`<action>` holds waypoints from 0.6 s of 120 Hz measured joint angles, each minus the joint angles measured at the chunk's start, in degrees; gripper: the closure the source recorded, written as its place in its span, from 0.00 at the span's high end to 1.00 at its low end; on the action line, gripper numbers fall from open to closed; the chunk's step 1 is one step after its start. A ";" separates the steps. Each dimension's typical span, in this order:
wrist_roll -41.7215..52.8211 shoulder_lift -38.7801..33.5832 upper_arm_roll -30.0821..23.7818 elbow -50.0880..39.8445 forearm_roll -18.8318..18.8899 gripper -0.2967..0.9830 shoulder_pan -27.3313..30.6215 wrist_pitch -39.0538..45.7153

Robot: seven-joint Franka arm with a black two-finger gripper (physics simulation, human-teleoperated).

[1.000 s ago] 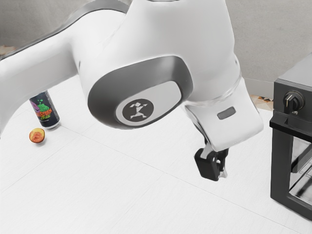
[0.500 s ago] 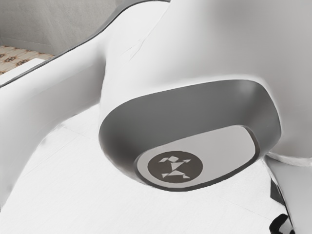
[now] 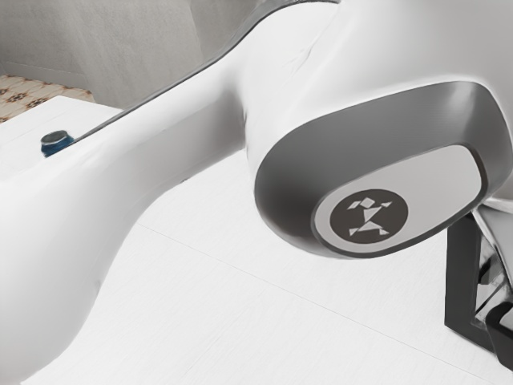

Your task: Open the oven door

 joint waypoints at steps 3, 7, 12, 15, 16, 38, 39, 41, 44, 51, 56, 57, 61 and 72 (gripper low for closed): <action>0.25 0.33 -0.01 0.03 0.04 0.75 0.15 0.30; 0.56 0.69 -0.02 0.03 0.08 0.75 0.41 0.72; 0.93 0.93 -0.03 0.06 0.17 0.75 0.56 1.21; 1.14 1.00 -0.04 0.04 0.26 0.75 0.60 1.51; 1.21 1.02 -0.05 0.04 0.29 0.75 0.61 1.62; 2.49 2.08 -0.11 0.78 0.57 0.75 1.54 3.87; 2.54 2.27 -0.12 0.98 0.57 0.75 1.63 3.96; 2.65 2.68 -0.13 1.39 0.58 0.75 1.83 4.14; 2.81 3.30 -0.16 1.96 0.59 0.75 2.13 4.37; 3.19 4.65 -0.35 3.14 0.61 0.75 2.62 4.82; 3.44 5.47 -0.50 4.00 0.62 0.75 2.86 5.06; 3.49 5.65 -0.59 4.15 0.62 0.75 2.95 5.11; 3.68 6.30 -0.88 4.62 0.68 0.75 3.30 5.27; 4.15 7.77 -1.22 6.26 1.18 0.75 3.97 5.58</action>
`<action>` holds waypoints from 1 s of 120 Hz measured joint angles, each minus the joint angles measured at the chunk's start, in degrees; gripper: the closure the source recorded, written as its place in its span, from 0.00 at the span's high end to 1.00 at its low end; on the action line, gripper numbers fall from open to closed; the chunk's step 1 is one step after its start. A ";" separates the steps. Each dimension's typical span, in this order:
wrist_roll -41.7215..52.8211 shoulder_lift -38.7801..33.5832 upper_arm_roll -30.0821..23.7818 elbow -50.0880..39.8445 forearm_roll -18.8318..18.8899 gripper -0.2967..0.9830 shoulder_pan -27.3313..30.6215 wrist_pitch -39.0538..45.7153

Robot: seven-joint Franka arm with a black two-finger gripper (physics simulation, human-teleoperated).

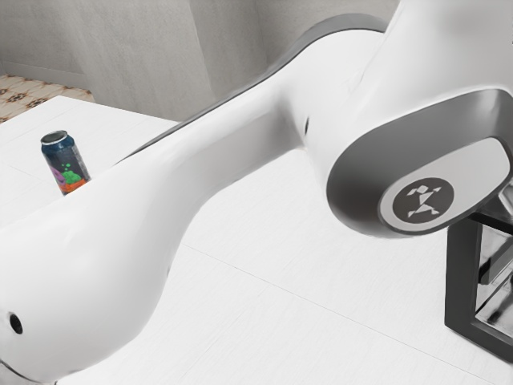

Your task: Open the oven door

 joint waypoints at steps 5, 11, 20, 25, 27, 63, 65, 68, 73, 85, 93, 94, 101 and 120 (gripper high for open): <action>0.19 0.31 -0.04 0.54 0.20 0.75 0.21 0.11; 0.40 0.52 -0.07 0.84 0.48 0.75 0.35 0.21; 0.69 0.62 -0.14 0.79 0.78 0.75 0.40 0.39; 0.83 0.79 -0.15 0.51 0.88 0.75 0.43 0.56; 0.89 0.99 -0.16 0.45 0.91 0.75 0.45 0.63; 1.67 2.81 -0.07 0.11 1.05 0.75 1.06 1.57; 1.70 2.88 -0.05 0.10 1.05 0.75 1.10 1.65; 1.75 2.97 -0.02 0.09 1.05 0.75 1.14 1.77; 1.83 3.05 0.04 0.08 1.05 0.75 1.18 1.94; 2.00 3.18 0.09 -0.24 0.89 0.75 1.20 2.43; 2.10 3.19 0.16 -0.60 0.77 0.76 1.17 2.71; 2.11 3.19 0.17 -0.64 0.75 0.76 1.17 2.74; 2.18 3.20 0.20 -0.87 0.67 0.77 1.16 2.91; 2.35 3.20 0.36 -1.33 0.53 0.77 1.18 3.25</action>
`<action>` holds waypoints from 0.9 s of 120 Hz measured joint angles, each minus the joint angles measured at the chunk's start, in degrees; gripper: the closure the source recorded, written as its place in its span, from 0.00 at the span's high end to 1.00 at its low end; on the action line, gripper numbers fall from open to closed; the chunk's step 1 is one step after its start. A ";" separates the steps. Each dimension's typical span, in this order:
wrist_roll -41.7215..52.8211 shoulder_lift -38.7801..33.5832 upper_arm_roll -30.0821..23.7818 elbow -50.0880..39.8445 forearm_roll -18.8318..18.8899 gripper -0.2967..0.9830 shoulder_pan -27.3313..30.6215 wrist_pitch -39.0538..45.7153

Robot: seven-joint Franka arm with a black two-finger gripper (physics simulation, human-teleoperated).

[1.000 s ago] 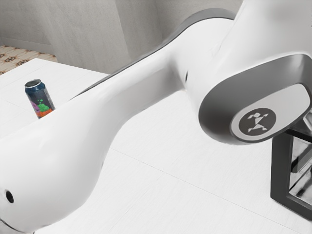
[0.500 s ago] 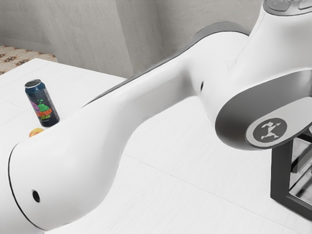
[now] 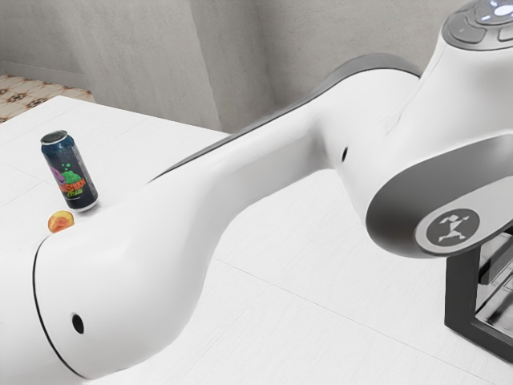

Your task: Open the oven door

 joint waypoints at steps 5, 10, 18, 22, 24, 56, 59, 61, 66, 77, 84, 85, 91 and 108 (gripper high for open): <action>0.03 0.03 0.03 -0.04 -0.02 0.77 0.02 0.05; 0.06 0.06 0.04 -0.07 -0.03 0.77 0.05 0.09; 0.12 0.20 0.12 -0.08 -0.07 0.77 0.11 0.15; 0.14 0.33 0.14 -0.08 -0.09 0.77 0.13 0.17; 0.15 0.39 0.14 -0.08 -0.10 0.77 0.14 0.18; -4.27 -16.66 -4.84 -25.62 6.62 0.61 -18.81 -2.15; -5.69 -20.33 -11.35 -25.06 11.77 0.63 -22.77 -5.33; -6.53 -23.36 -15.05 -23.22 15.49 0.64 -25.07 -7.85; -7.95 -31.43 -20.16 -18.55 23.18 0.67 -30.27 -13.45; -9.23 -38.44 -4.09 -6.74 25.55 0.70 -16.17 -21.60; -11.69 -33.59 23.20 -6.03 13.58 0.72 15.19 -23.65; -12.04 -32.43 26.11 -5.98 11.91 0.72 19.99 -23.83; -14.00 -28.06 36.69 -5.62 4.04 0.72 48.44 -24.76; -18.76 -26.26 38.66 -5.22 -6.75 0.74 91.57 -26.68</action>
